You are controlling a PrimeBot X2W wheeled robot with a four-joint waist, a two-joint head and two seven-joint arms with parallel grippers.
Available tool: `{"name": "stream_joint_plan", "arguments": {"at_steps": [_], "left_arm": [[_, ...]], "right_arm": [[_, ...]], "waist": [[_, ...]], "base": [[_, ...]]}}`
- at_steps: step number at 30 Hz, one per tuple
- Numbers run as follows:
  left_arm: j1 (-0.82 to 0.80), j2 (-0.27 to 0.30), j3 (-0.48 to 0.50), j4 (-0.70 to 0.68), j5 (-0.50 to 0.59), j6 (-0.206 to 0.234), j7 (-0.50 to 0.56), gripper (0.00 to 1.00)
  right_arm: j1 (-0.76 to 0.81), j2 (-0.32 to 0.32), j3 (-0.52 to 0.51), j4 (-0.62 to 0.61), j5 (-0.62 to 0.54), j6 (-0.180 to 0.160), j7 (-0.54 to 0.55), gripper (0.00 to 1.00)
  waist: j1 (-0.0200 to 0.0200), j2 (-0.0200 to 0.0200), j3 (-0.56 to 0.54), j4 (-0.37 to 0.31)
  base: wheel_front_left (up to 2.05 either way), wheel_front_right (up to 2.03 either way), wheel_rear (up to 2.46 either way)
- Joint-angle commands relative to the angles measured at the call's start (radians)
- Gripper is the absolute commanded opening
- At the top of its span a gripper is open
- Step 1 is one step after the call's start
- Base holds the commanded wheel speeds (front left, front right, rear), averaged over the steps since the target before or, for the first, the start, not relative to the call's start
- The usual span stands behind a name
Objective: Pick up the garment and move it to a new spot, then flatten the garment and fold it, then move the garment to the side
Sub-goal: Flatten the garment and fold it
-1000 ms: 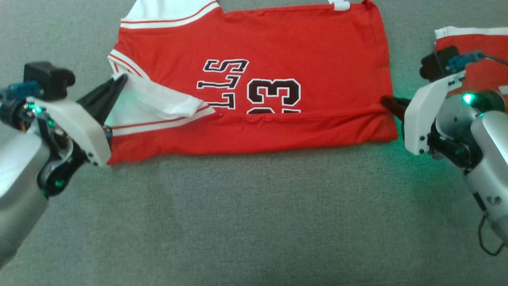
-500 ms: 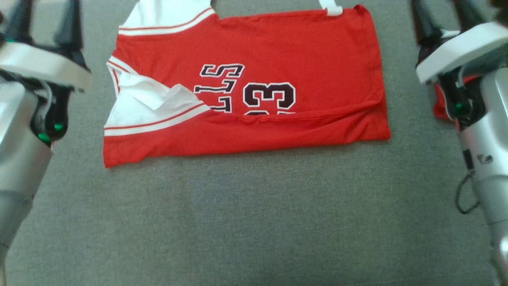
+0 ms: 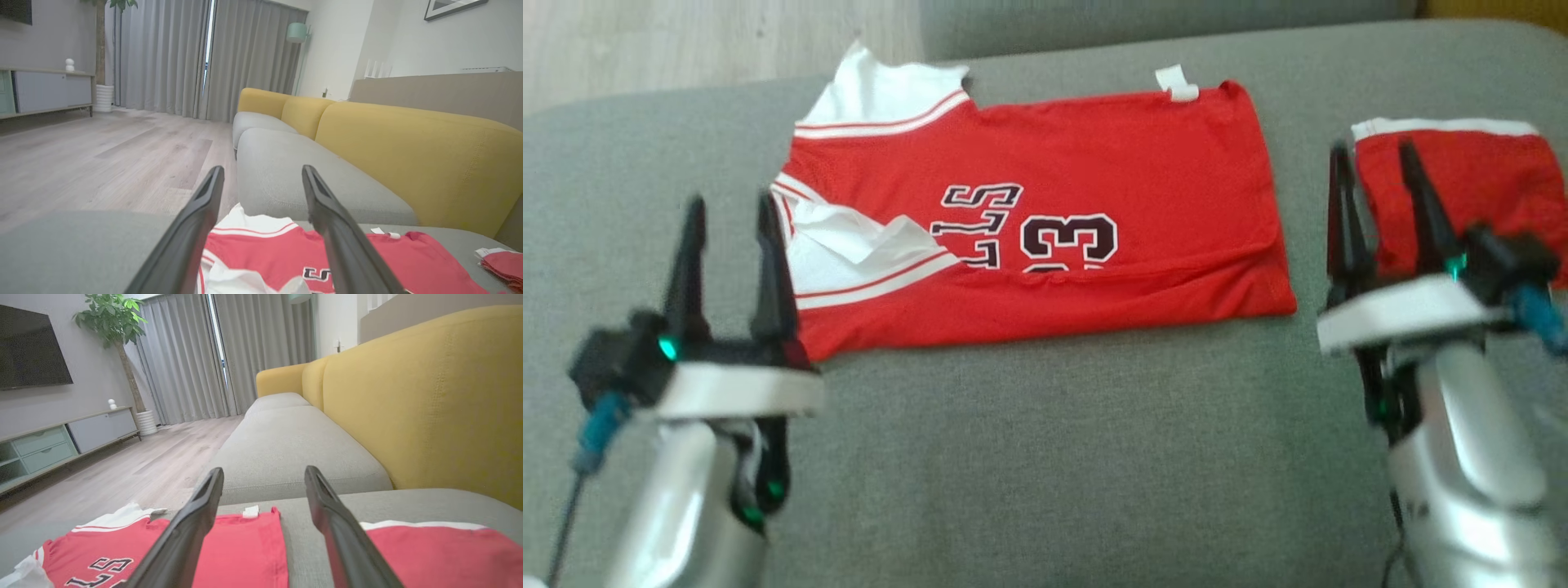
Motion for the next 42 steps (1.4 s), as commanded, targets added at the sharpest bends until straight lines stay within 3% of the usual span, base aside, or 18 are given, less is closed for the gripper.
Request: {"name": "stream_joint_plan", "arguments": {"at_steps": [1,4,9,16,21,26,36,42], "left_arm": [[-0.003,0.001,0.061,-0.028,0.020,-0.010,-0.004,1.00],[0.068,-0.053,0.101,-0.026,0.070,-0.022,-0.004,1.00],[0.158,-0.133,0.163,-0.035,0.158,-0.048,-0.004,1.00],[0.169,-0.177,0.224,0.004,0.223,-0.094,-0.004,1.00],[0.121,-0.177,0.212,0.150,0.261,-0.101,-0.004,1.00],[0.038,-0.158,0.225,0.331,0.276,-0.049,0.026,1.00],[-0.075,-0.103,0.268,0.548,0.266,0.018,0.079,1.00],[-0.113,-0.089,0.256,0.657,0.260,0.012,0.149,1.00]], "right_arm": [[0.017,0.016,0.000,-0.060,-0.023,-0.001,-0.012,1.00],[0.111,0.026,-0.021,-0.125,-0.063,-0.001,-0.013,1.00],[0.235,0.028,-0.015,-0.189,-0.020,-0.001,-0.013,1.00],[0.271,0.029,-0.001,-0.219,-0.003,-0.001,-0.014,1.00],[0.249,0.029,0.012,-0.224,-0.006,-0.001,-0.014,1.00],[0.237,0.029,0.025,-0.228,-0.001,-0.001,-0.014,1.00],[0.230,0.029,0.046,-0.230,0.014,-0.001,-0.014,1.00],[0.221,0.029,0.045,-0.234,0.022,-0.001,-0.014,1.00]], "waist": [[0.0003,0.0000,-0.022,0.006],[0.0003,0.0000,-0.038,0.010],[0.0003,0.0000,-0.050,0.012],[0.0003,0.0000,-0.041,0.007],[0.0003,0.0000,-0.023,-0.006],[0.0003,0.0000,0.006,-0.024],[0.0003,0.0000,0.049,-0.055],[0.0003,0.0000,0.063,-0.065]], "base": [[0.00,0.00,0.00],[0.00,0.00,0.00],[0.00,0.00,0.00],[0.00,0.00,0.00],[0.00,0.00,0.00],[0.00,0.00,0.00],[0.00,0.00,0.00],[0.00,0.00,0.00]]}}
